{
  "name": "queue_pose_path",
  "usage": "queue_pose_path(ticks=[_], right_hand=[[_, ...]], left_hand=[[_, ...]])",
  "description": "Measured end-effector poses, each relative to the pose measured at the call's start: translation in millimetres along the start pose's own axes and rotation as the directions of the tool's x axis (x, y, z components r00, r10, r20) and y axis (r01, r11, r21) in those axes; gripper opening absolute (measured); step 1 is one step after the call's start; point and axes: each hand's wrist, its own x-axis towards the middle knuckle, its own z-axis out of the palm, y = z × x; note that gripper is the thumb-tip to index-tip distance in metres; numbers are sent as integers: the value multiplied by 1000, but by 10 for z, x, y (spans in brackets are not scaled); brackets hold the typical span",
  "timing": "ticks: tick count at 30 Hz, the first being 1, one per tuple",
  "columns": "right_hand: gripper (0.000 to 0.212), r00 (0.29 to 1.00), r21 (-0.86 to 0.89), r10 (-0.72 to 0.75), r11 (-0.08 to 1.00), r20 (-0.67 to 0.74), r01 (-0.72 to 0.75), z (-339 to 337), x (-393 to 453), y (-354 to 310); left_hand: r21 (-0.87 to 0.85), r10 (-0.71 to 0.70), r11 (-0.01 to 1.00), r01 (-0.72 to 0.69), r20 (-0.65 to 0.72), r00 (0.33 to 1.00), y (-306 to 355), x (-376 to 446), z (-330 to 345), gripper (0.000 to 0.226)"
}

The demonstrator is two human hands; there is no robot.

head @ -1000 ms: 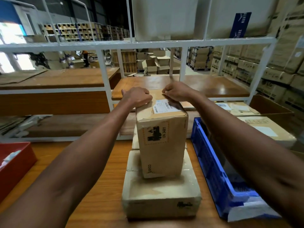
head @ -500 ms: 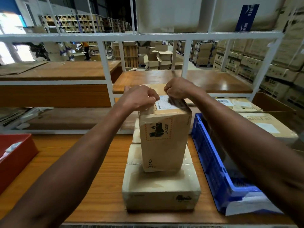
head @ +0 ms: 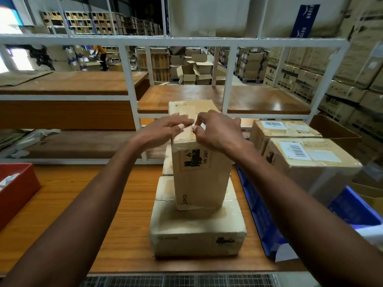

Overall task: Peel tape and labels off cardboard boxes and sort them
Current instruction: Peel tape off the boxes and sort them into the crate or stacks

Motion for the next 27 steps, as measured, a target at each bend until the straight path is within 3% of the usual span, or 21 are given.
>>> queue_pose_path(ticks=[2,4,6,8,11,13,16,18,23,27], right_hand=[[21,1000,12,17,1000,-16,-17,13,-2,-15],[24,999,45,34,998,-7,-34,13,-8,7],[27,999,66,44,997,5,-44,-4,-20,52],[27,998,82,59,995,10,-59,-34,-25,97],[28,995,109,99,989,9,-99,-68,-22,185],[29,991,128,136,982,8,-136,-80,-23,294],[34,980,172,199,965,11,-198,-152,-45,492],[37,971,243,238,940,34,-239,-213,-74,617],[42,966,306,252,916,65,-259,-225,-151,938],[47,960,354,273,893,62,-277,-210,-240,1122]], left_hand=[[-156,74,985,-81,-49,996,-122,-29,10,39],[-339,110,923,-182,-219,970,-245,-71,84,38],[-464,-8,858,-221,-441,897,-433,-82,222,38],[-555,-238,826,-95,-496,835,-707,-69,446,33],[-599,-498,748,286,-223,838,-1064,-134,841,30],[-606,-560,690,397,-100,822,-1169,-217,1061,31],[-645,-569,628,436,2,823,-1141,-286,1250,31],[-679,-558,580,450,71,827,-1101,-268,1318,42],[-725,-596,510,463,90,798,-1076,-132,1386,69],[-757,-572,444,480,173,802,-1063,-94,1485,58]])
